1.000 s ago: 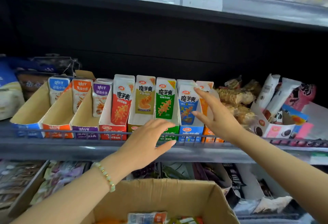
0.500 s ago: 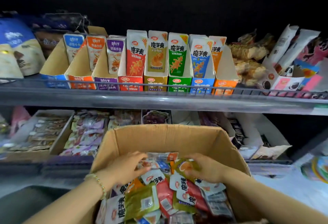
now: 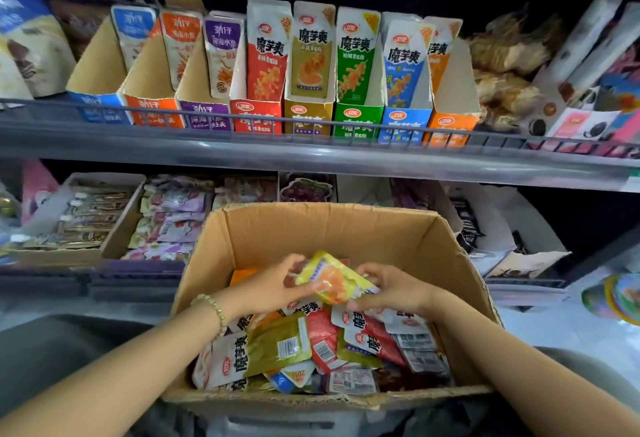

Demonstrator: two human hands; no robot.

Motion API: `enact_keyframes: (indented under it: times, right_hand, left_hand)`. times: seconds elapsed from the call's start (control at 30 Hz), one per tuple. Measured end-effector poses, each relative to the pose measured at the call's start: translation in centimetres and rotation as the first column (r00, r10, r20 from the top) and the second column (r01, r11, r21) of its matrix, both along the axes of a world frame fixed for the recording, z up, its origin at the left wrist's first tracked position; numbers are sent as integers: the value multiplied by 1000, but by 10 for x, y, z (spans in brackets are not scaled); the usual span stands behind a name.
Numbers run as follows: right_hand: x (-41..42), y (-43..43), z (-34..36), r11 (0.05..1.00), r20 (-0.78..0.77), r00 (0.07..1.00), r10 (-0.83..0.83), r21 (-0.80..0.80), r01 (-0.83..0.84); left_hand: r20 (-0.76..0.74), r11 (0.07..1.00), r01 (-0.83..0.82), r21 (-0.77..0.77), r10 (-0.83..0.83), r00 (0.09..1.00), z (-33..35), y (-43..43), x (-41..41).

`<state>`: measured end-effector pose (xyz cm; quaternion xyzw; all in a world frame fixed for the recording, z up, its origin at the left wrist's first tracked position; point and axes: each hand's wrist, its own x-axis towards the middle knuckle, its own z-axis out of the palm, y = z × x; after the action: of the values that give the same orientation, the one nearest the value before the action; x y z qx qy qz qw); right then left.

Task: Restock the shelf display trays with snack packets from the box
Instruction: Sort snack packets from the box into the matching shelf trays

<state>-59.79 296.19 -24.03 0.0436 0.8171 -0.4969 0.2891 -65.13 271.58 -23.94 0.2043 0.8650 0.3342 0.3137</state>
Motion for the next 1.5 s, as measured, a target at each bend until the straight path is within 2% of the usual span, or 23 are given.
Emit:
enact_keyframes:
  times: [0.1,0.13,0.2,0.27,0.3,0.33,0.37,0.47,0.57,0.63,0.67,0.73,0.8,0.9,0.97,1.03,1.07,1.13,1.2,1.3,1.37,1.43,1.5]
  right_hand:
    - [-1,-16,9,987,20,988,155,-55,-153]
    - [-3,-17,12,990,-11,991,133,-46,-134]
    - [-12,-3,10,998,-143,989,-26,53,34]
    - [-20,21,0,925,-211,962,-175,301,234]
    - [-22,30,-8,860,-174,972,-158,460,222]
    - [-21,33,-12,805,-96,991,-89,579,128]
    - [-19,31,-18,780,-1,1000,-25,625,20]
    - [-14,18,-29,782,215,976,28,604,-156]
    - [-15,23,-35,745,179,982,59,647,-163]
    - [-17,27,-26,814,74,997,34,576,-71]
    - [-17,25,-16,883,23,1000,-6,469,-5]
    - [-16,17,12,985,3,997,-79,153,77]
    - [-11,8,39,993,-29,996,-86,-87,83]
    - [-3,1,59,961,-131,982,-138,-259,100]
    - [1,-8,58,964,-141,987,-73,-262,34]
    - [4,-20,52,983,-168,986,7,-182,-38]
    - [3,-24,48,986,-196,980,14,-158,-46]
    - [-1,-25,46,984,-218,976,-23,-178,-16]
    - [-3,-18,49,952,-159,982,-98,-304,46]
    - [-5,-12,54,855,-115,939,-324,-460,239]
    - [-8,-10,60,796,-117,889,-443,-507,330]
    - [-12,-13,72,842,-180,898,-402,-459,285]
    - [-15,-27,83,913,-242,933,-268,-374,165]
  left_hand:
    - [120,969,-161,189,140,983,6,9,4]
    - [132,960,-183,214,157,979,6,9,4]
    - [152,924,-277,265,243,958,9,4,2]
    - [208,851,-430,301,381,901,16,-6,-2]
    - [269,812,-493,313,422,866,21,-12,-4]
    - [347,780,-537,320,431,833,23,-17,-6]
    - [424,757,-565,329,416,805,25,-22,-7]
    - [582,687,-629,364,359,730,31,-25,-5]
    - [627,630,-671,391,351,696,35,-21,0]
    - [589,641,-642,421,345,731,38,-20,1]
    - [559,665,-610,431,334,759,39,-21,2]
    - [504,717,-561,413,334,797,42,-23,4]
    - [519,723,-572,388,341,784,45,-25,5]
    - [637,647,-663,378,337,693,54,-20,10]
    - [633,713,-608,349,299,714,59,-17,15]
    - [543,846,-435,307,220,811,60,-16,20]
    - [488,885,-369,284,198,850,58,-16,20]
    - [453,876,-388,287,232,861,54,-17,19]
    - [448,821,-443,361,265,854,56,-18,20]
    - [440,769,-495,406,310,843,60,-20,18]
    - [441,791,-493,363,320,838,61,-24,17]
    - [464,835,-470,287,308,830,66,-26,18]
    - [484,884,-403,237,252,838,67,-26,21]
